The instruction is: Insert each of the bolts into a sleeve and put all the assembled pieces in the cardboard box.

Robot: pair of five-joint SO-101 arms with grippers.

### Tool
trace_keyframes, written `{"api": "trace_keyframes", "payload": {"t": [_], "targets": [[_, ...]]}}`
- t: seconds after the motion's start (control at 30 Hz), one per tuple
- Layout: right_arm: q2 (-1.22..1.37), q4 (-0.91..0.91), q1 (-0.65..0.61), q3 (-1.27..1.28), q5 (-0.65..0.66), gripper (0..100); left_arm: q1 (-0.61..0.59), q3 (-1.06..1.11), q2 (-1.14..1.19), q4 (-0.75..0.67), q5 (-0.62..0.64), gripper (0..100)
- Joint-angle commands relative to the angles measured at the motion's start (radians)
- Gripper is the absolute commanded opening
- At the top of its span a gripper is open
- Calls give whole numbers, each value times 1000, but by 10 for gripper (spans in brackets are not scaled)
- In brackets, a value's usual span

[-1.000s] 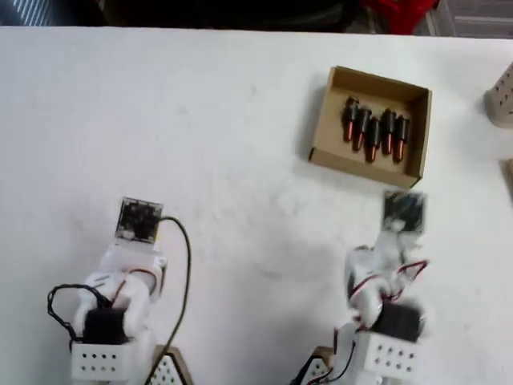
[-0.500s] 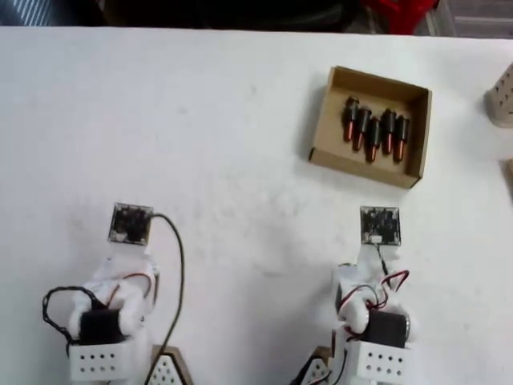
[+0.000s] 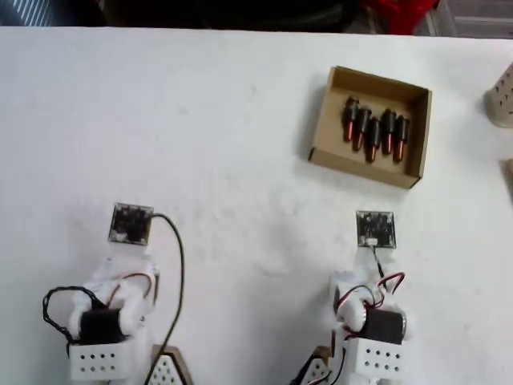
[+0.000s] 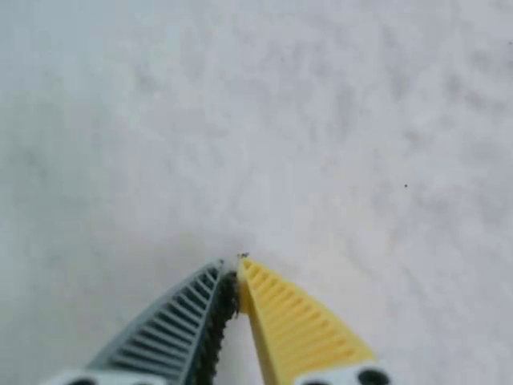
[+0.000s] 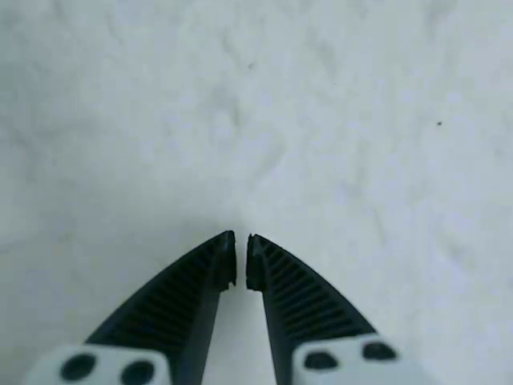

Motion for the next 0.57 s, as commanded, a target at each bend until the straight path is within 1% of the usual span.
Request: {"api": "trace_keyframes", "payload": {"t": [0.0, 0.53], "targets": [[-2, -24, -7, 8, 11, 18, -8, -2, -8, 6, 11, 23], [-2, -28, -7, 14, 11, 18, -8, -2, -8, 6, 11, 23]]}}
